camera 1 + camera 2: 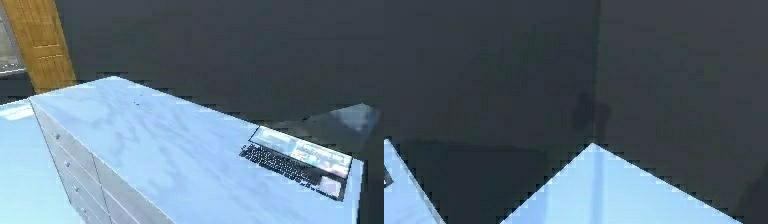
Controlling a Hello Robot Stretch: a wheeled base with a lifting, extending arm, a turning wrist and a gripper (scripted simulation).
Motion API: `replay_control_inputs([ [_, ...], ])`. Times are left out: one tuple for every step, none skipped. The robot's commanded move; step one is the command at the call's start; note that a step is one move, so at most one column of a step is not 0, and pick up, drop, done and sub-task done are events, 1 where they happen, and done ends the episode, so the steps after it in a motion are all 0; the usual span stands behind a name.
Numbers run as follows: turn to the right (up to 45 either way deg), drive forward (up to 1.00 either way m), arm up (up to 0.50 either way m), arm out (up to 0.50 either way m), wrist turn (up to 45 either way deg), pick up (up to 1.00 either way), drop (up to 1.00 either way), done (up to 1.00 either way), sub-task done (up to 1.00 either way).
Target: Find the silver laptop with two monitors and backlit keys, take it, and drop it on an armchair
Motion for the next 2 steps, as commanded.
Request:
replay_control_inputs([
  [-45.0,0.00,0.00,0.00,0.0,0.00,0.00,0.00,0.00],
  [-15.0,0.00,0.00,0.00,0.0,0.00,0.00,0.00,0.00],
])
